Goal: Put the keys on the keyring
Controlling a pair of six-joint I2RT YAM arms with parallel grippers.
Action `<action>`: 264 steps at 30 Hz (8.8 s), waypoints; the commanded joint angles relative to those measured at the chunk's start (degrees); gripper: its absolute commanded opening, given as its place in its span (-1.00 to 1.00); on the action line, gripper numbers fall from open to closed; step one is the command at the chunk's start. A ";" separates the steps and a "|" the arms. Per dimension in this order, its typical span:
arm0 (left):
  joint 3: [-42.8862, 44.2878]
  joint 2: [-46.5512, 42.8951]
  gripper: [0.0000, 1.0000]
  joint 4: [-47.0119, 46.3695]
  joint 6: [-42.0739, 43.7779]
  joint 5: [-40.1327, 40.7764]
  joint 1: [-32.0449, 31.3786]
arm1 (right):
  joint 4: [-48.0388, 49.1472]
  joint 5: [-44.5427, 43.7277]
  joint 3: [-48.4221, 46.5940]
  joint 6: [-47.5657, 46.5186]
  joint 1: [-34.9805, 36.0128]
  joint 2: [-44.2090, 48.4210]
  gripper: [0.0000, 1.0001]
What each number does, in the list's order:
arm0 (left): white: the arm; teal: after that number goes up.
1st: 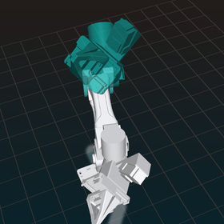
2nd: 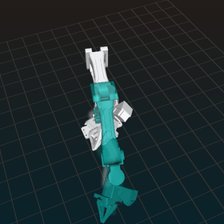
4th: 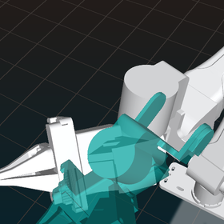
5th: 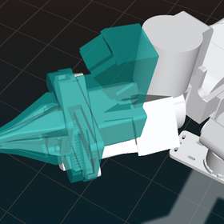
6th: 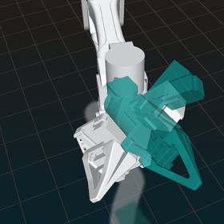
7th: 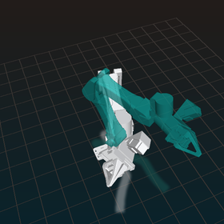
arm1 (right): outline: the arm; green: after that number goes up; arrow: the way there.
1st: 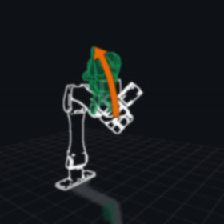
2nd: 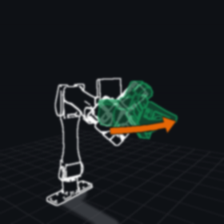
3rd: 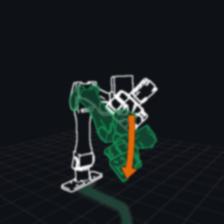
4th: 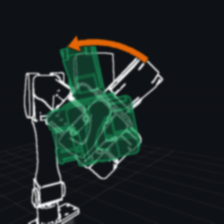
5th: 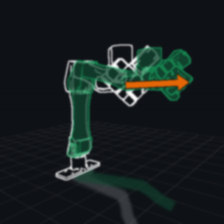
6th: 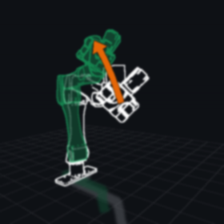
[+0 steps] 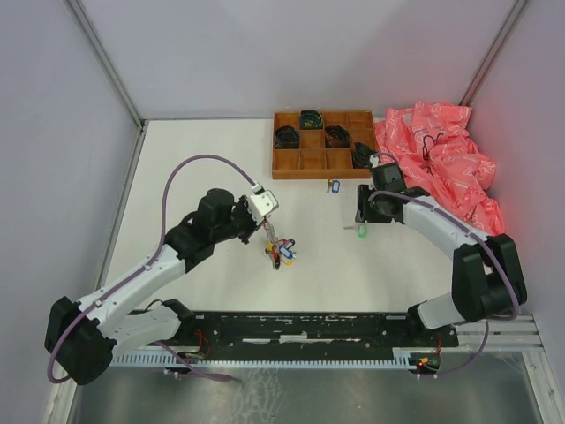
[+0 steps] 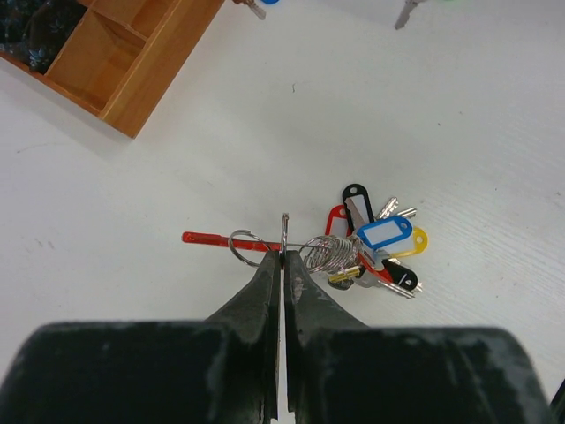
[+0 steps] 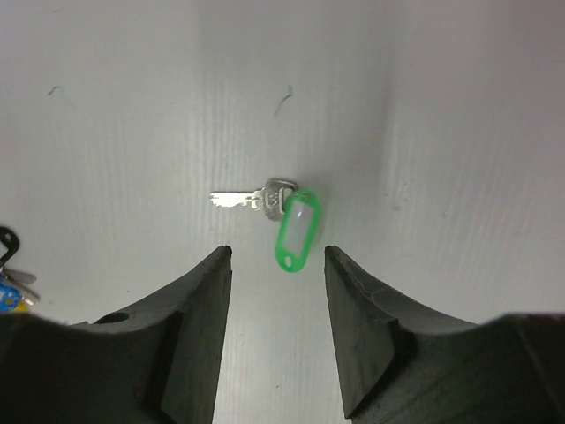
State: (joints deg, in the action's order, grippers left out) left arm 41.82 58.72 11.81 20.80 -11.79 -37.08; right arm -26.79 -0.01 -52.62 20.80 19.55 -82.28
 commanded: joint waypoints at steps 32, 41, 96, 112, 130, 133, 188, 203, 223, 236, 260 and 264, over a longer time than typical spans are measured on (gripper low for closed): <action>5.05 0.17 -0.95 1.33 -1.54 2.47 0.07 | -9.90 2.23 -9.45 -4.31 7.00 -1.72 -0.88; 5.26 0.41 -0.95 1.46 -1.59 2.04 0.17 | -10.94 4.54 -9.52 -3.28 11.90 -8.98 -0.85; 5.46 0.94 -0.95 2.66 -0.85 1.21 0.21 | 6.44 21.34 -4.67 -16.90 11.04 -15.29 -0.24; 5.53 0.97 -0.95 2.86 -0.76 0.94 0.28 | 7.98 19.07 -4.45 -16.44 11.05 -17.99 -0.39; 5.63 0.96 -0.95 2.86 -0.75 1.29 0.30 | 10.50 5.67 -3.50 -10.57 14.27 -13.82 -0.98; 5.63 0.88 -0.95 2.87 -0.80 1.50 0.32 | 11.76 0.75 -3.62 -8.31 15.53 -14.09 -0.99; 5.28 0.61 -0.95 2.42 -0.79 2.48 0.34 | 21.13 11.10 6.12 16.92 8.41 -11.53 -0.37; 5.26 0.78 -0.95 2.55 -0.78 2.52 0.32 | 22.17 11.72 6.92 17.25 8.41 -11.91 -0.52; 5.05 0.83 -0.95 2.11 -0.67 1.86 0.30 | 22.96 17.83 4.94 5.65 8.42 -7.45 -0.99; 1.63 -0.35 -0.95 -2.12 1.54 -7.07 0.27 | 18.64 21.81 5.56 -20.48 14.10 8.53 -0.95; -6.44 -3.82 -0.95 -10.63 25.74 -26.40 -0.54 | 19.54 27.16 5.69 -46.97 25.43 19.94 -0.98; -9.64 -5.04 -0.95 -13.88 26.49 -27.41 -0.58 | 24.22 27.17 8.03 -49.83 27.46 19.81 -0.98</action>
State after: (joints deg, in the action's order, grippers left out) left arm 34.02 55.70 4.95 42.26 -35.33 -37.36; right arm -9.78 25.32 -46.35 -24.36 45.21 -63.37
